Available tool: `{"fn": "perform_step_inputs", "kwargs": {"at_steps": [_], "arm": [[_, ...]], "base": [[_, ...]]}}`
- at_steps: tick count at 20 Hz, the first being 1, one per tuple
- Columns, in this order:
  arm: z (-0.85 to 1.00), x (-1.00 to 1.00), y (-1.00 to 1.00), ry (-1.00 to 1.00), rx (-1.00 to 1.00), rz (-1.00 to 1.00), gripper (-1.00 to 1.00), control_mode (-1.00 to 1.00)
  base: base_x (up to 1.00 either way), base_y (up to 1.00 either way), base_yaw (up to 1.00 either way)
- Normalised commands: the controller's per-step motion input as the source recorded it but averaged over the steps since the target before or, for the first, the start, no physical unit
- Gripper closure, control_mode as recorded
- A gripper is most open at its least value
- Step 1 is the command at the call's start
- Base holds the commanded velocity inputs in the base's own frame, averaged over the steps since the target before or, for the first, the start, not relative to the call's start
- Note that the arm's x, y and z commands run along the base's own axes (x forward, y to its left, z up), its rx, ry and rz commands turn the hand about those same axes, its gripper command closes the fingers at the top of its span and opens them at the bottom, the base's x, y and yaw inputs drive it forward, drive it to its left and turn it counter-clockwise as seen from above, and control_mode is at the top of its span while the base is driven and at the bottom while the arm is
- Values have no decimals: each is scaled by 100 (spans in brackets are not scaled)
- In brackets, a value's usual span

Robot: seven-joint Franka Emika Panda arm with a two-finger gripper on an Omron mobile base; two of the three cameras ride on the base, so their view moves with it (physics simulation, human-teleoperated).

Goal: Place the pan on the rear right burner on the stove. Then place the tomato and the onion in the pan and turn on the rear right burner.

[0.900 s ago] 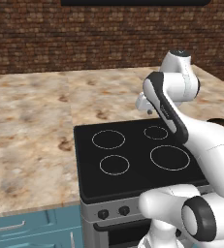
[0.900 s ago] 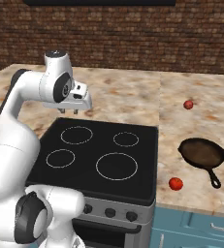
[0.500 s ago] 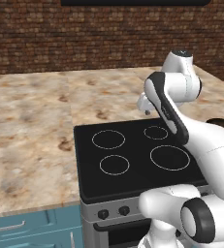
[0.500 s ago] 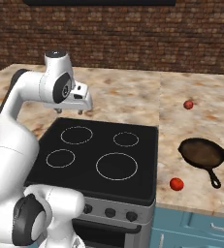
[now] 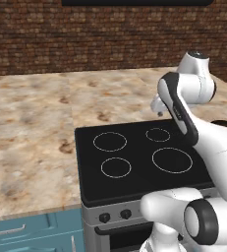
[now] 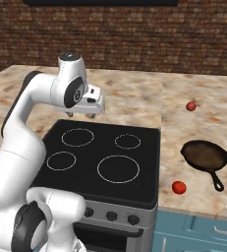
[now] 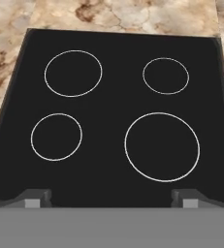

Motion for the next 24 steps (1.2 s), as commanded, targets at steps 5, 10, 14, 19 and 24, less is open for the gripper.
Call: {"fn": "perform_step_inputs", "kwargs": {"at_steps": [5, 10, 14, 19, 24], "arm": [[0, 0, -58, 0, 0, 0, -100, -100], [0, 0, -67, 0, 0, 0, -100, -100], [-3, 0, -75, 0, 0, 0, -100, -100], [-12, 0, -70, 0, -1, 0, -100, -100], [-21, -1, -60, 0, -1, -1, -100, -100]], "base": [[0, 0, 0], [0, 0, 0], [0, 0, 0], [0, 0, 0], [0, 0, 0]]}}
